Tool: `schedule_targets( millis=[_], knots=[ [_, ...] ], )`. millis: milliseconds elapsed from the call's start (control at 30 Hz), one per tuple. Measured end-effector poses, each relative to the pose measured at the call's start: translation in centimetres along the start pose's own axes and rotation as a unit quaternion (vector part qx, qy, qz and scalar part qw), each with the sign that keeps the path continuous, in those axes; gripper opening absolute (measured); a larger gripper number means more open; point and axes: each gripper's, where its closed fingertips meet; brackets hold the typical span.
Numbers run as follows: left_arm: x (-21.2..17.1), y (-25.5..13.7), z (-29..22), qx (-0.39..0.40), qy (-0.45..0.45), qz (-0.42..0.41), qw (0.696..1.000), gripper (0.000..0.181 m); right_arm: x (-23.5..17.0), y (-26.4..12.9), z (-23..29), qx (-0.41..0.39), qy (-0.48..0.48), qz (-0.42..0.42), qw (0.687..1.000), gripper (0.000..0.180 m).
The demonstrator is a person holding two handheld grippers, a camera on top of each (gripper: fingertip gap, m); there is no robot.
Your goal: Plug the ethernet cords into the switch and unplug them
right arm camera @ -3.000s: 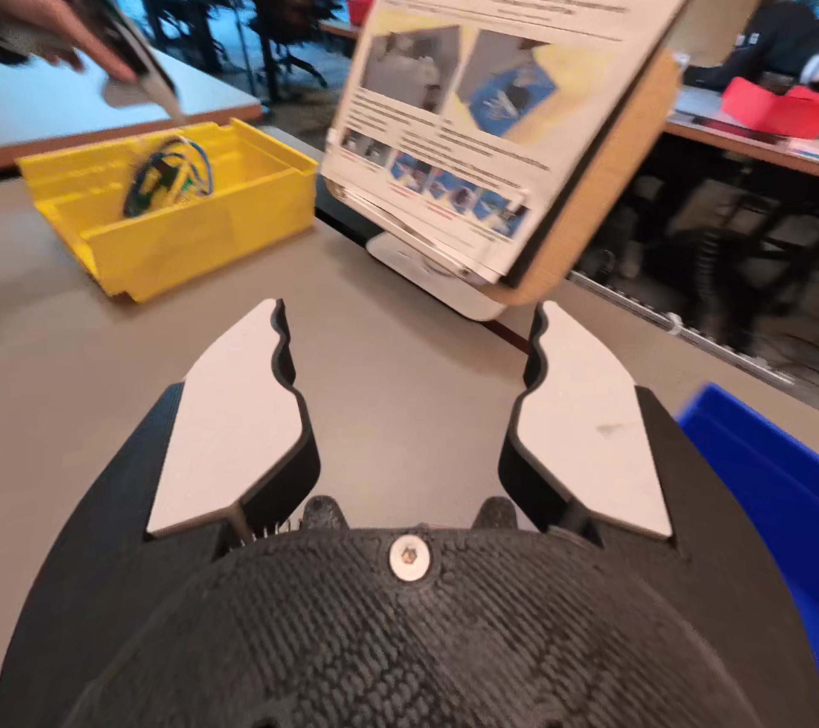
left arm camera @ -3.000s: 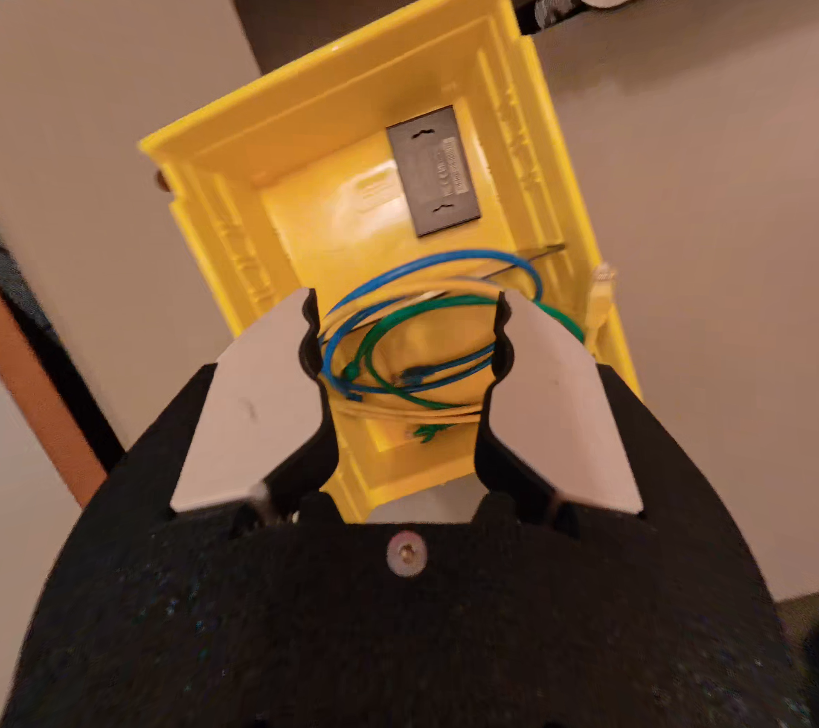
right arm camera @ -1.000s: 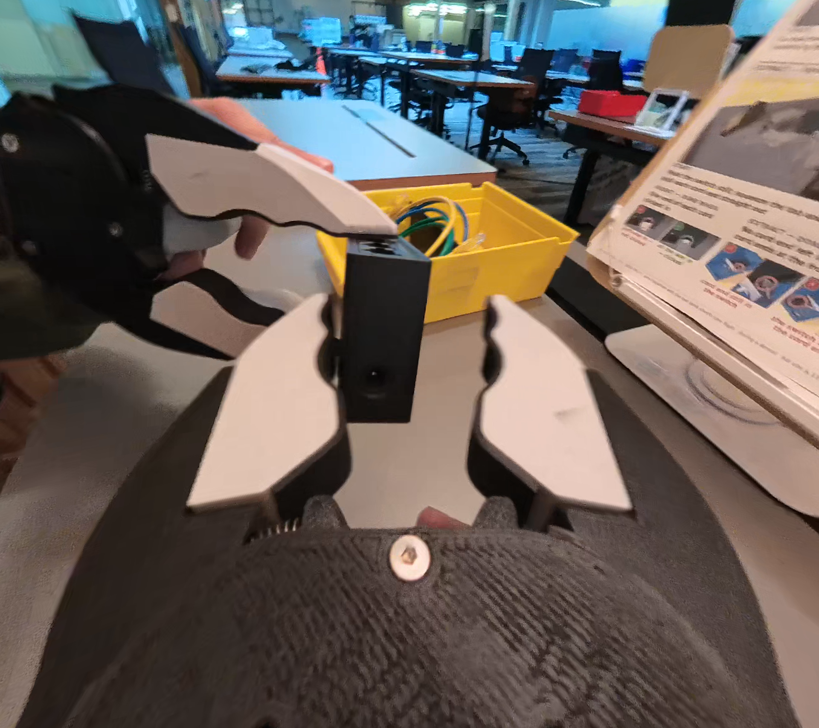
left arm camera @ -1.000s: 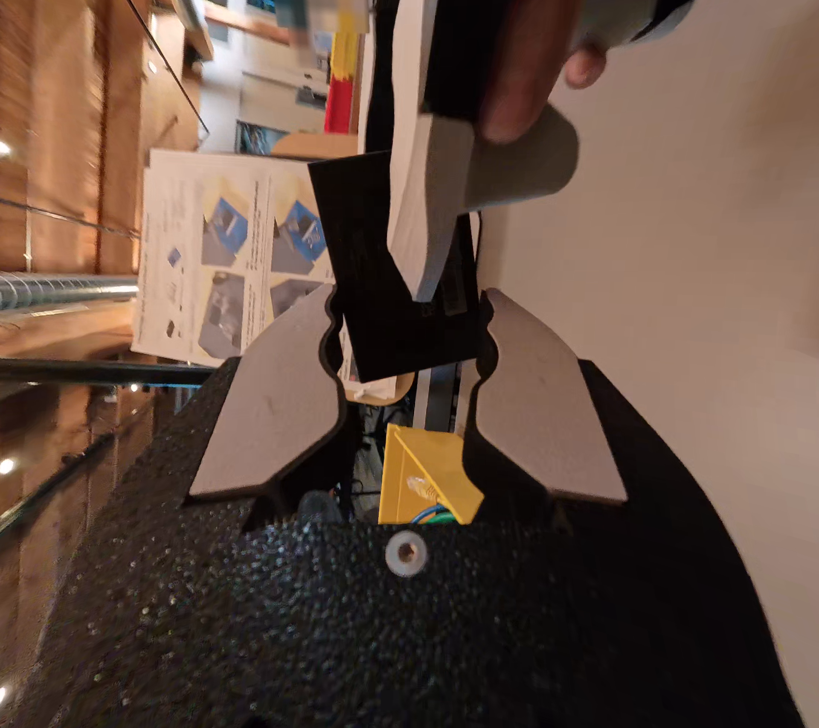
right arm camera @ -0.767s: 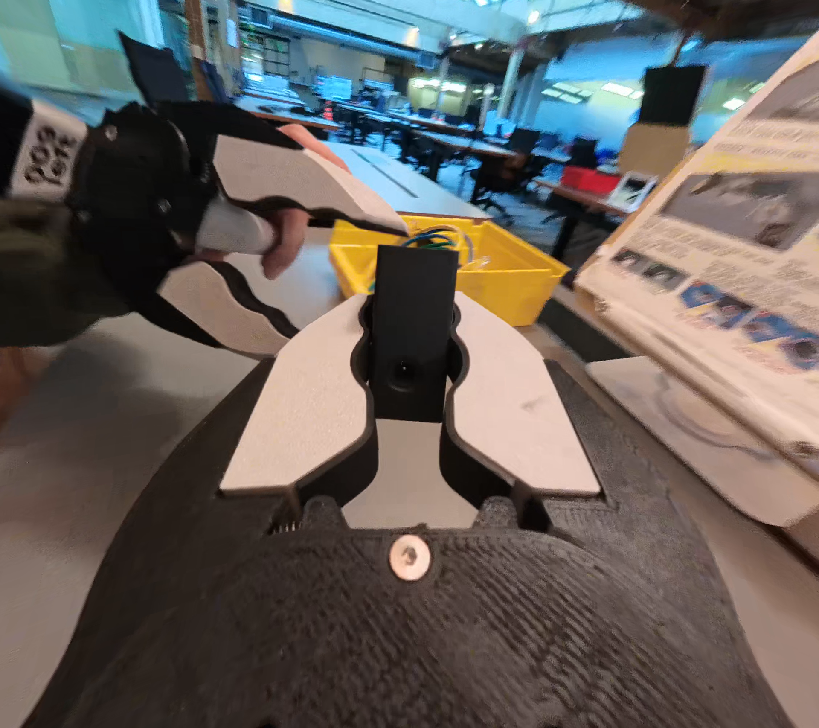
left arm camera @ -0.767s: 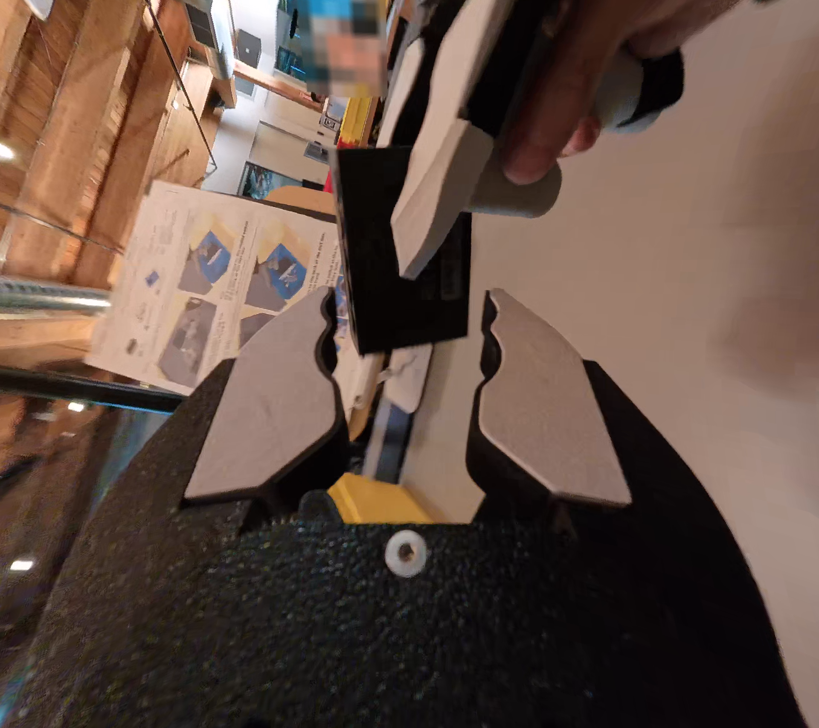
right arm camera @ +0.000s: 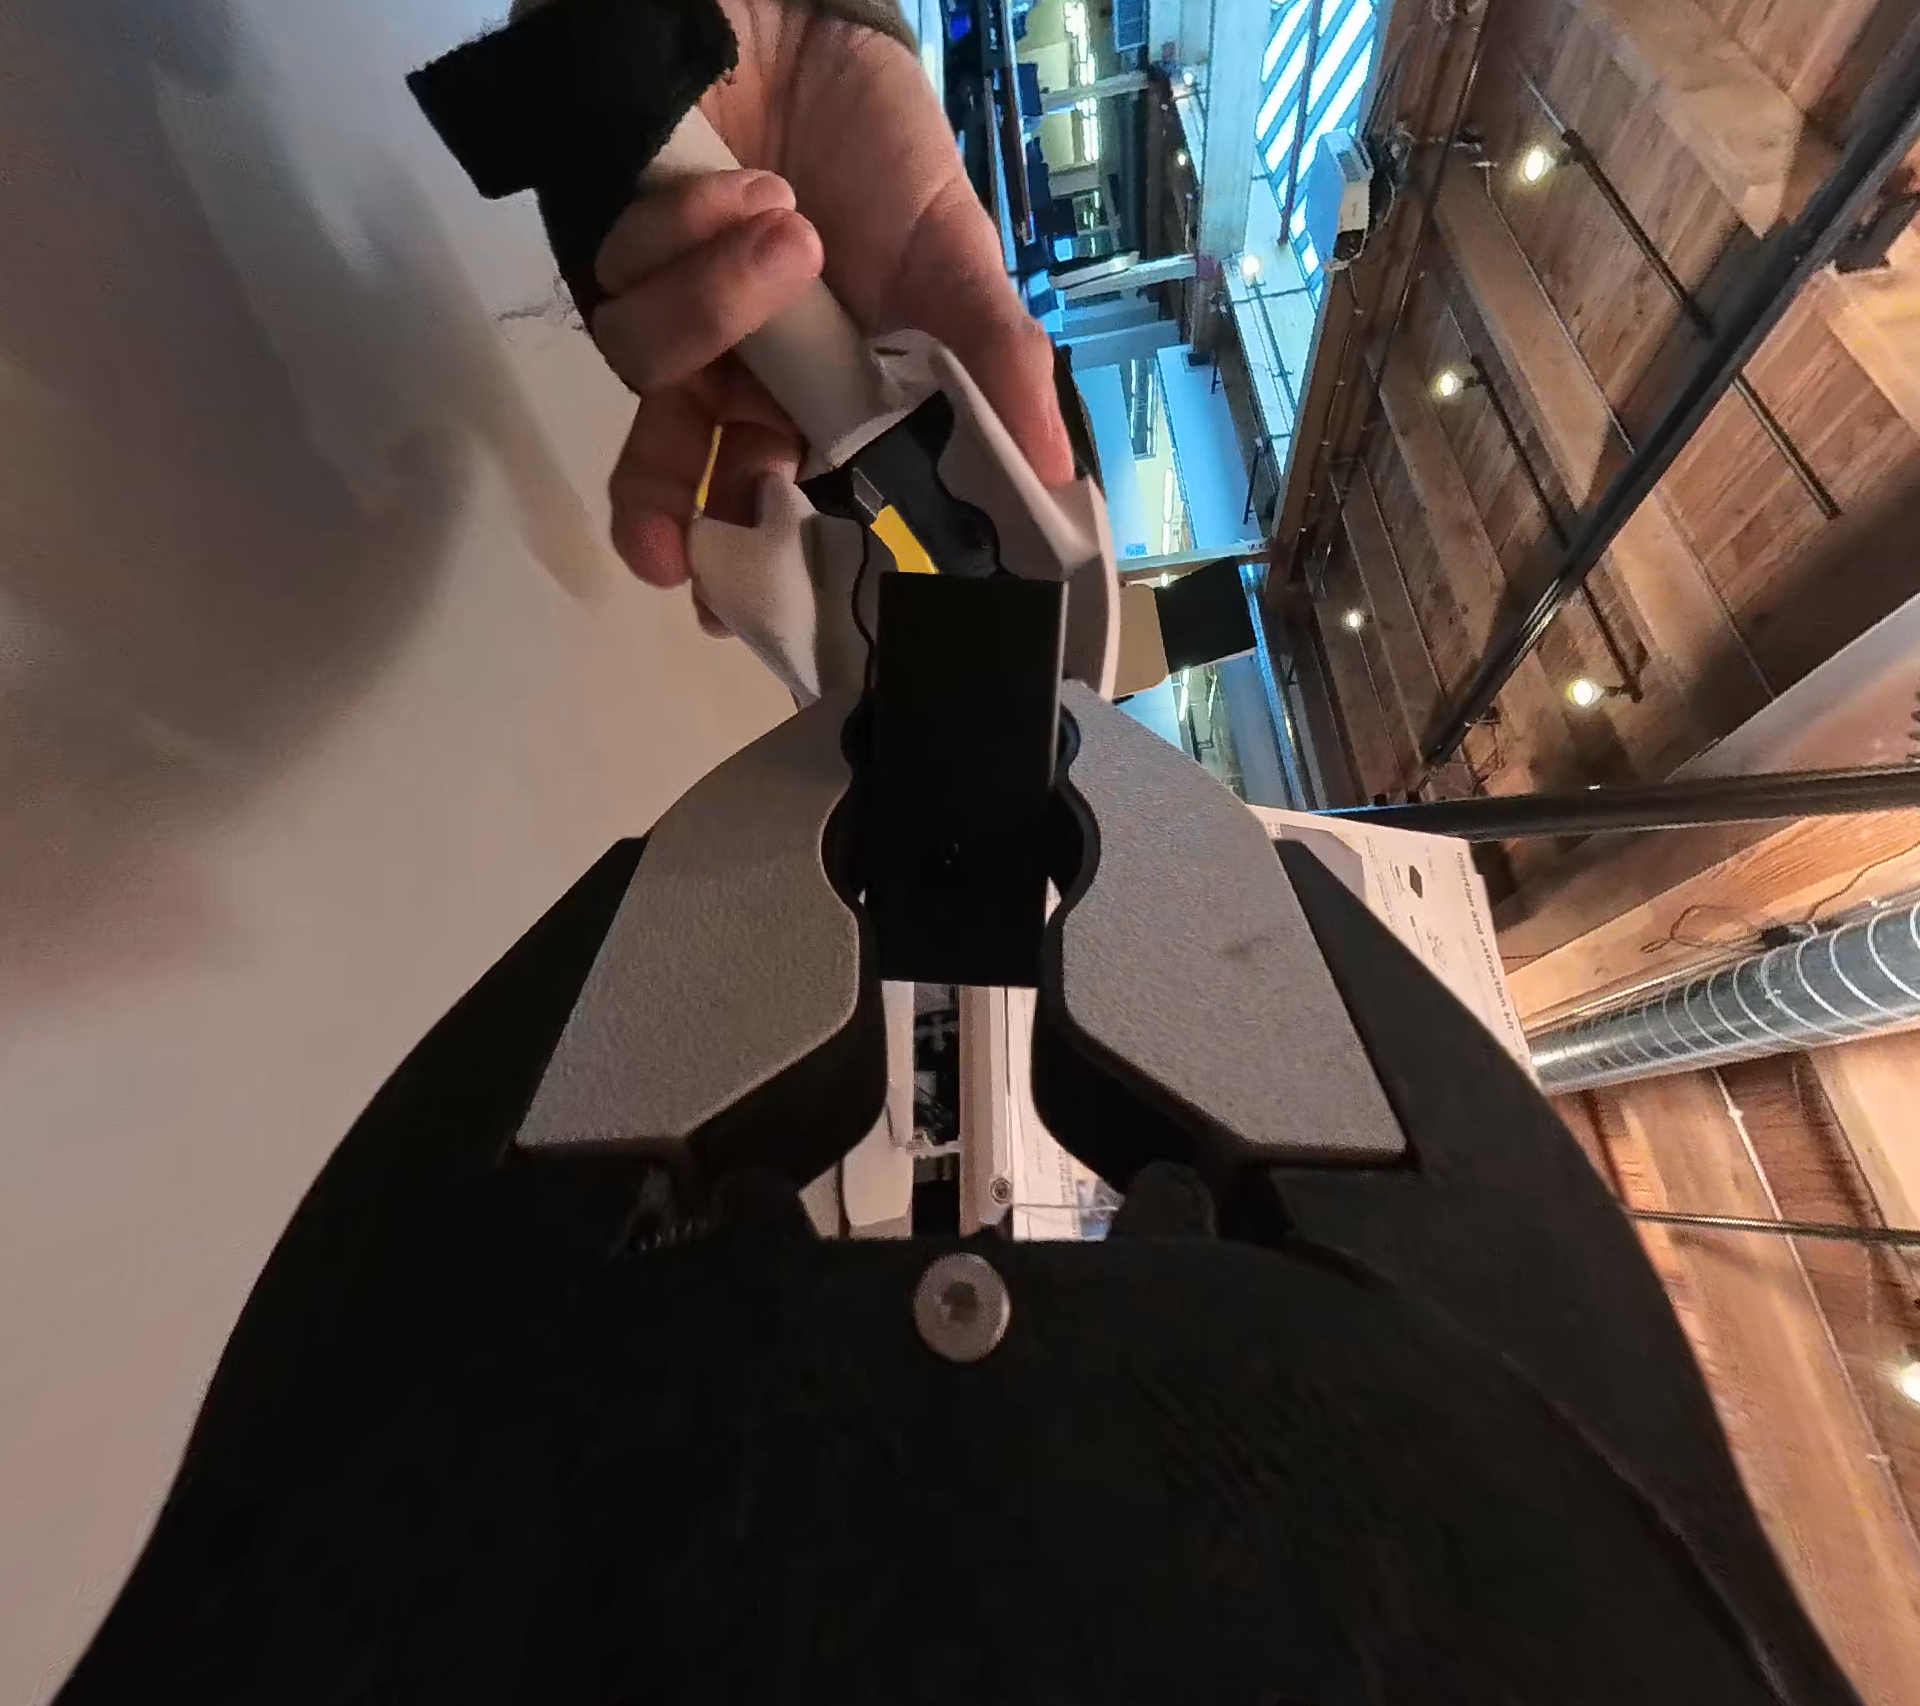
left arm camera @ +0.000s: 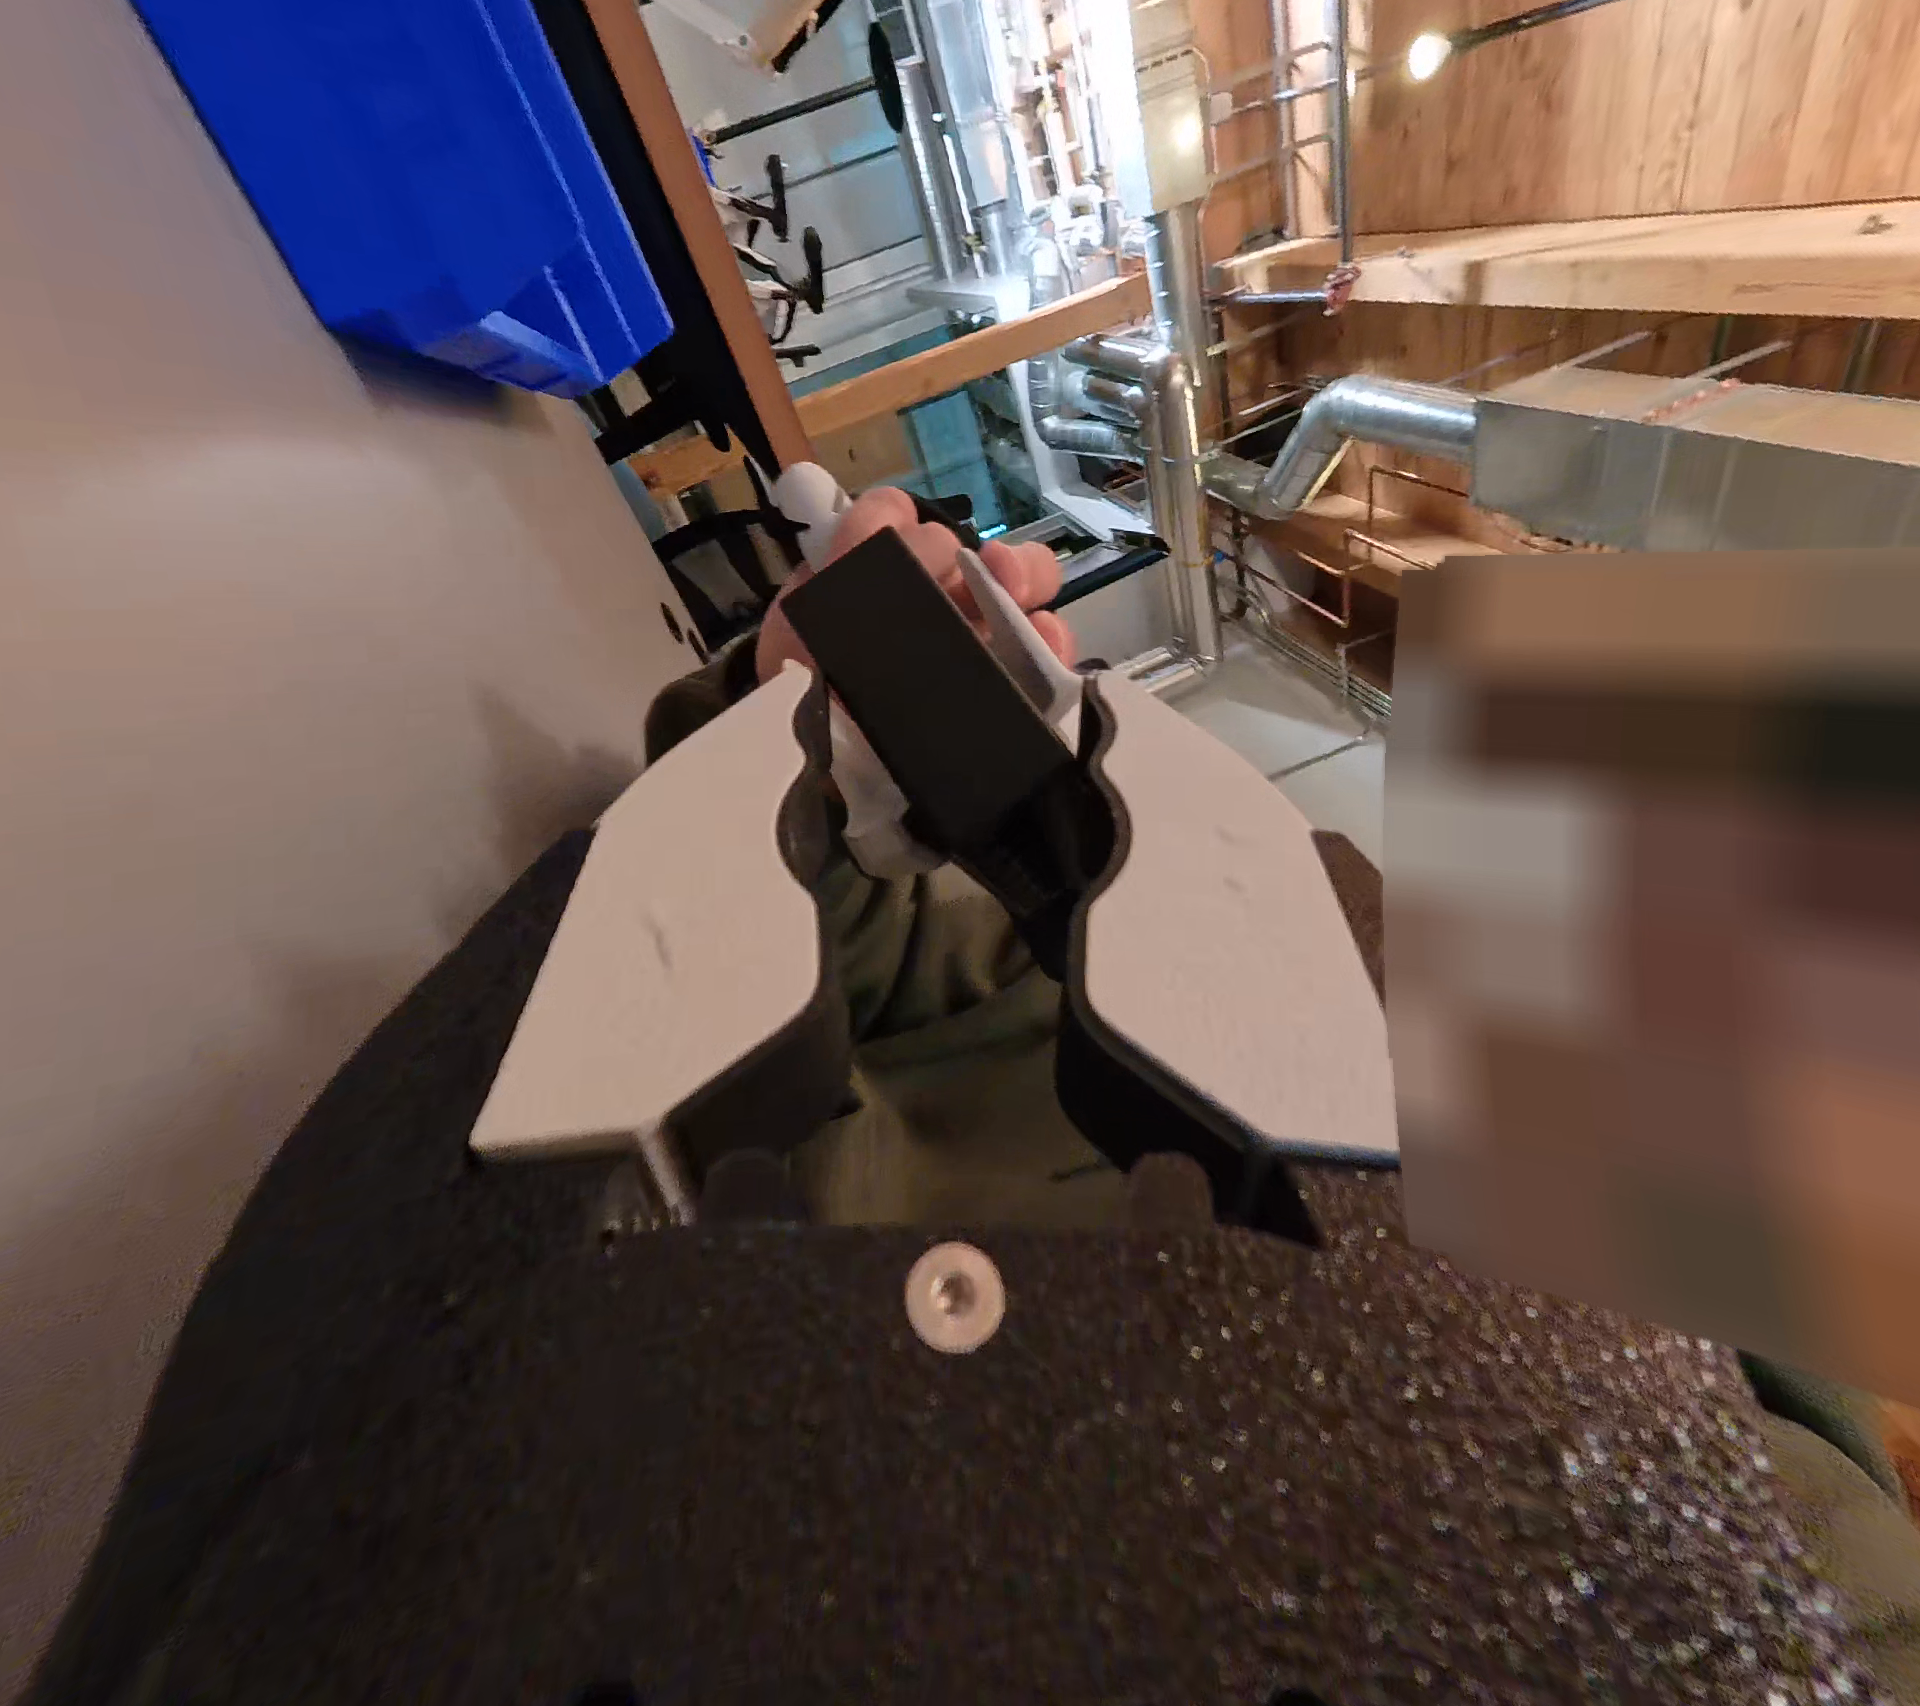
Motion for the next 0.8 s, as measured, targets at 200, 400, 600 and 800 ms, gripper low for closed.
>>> schedule_targets(
  millis=[200, 400, 600, 800],
  knots=[
    [1.7, 0.6, -0.1, 0.013, 0.046, -0.066, 0.997, 0.031, -1.1, 0.1, 0.0, 0.003, 0.144, -0.055, 0.988, 0.049],
    [4.5, 1.5, 0.8, 0.047, 0.025, -0.139, 0.989, 0.026, -3.6, 0.6, -0.3, -0.056, 0.373, -0.037, 0.925, 0.087],
    [5.5, 2.0, 1.4, 0.053, 0.004, -0.150, 0.987, 0.026, -6.2, -1.4, -0.3, -0.134, 0.541, -0.034, 0.830, 0.097],
    [5.3, 3.4, 1.2, 0.066, -0.015, -0.151, 0.986, 0.026, -7.1, -1.5, 0.4, -0.172, 0.548, -0.021, 0.818, 0.065]
  ],
)
Point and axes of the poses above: each gripper's, where its closed fingertips meet, y out along the fingers, x out of its top, z = x × y across the jaws, and after that the axes turned 14 degrees about x, right-handed
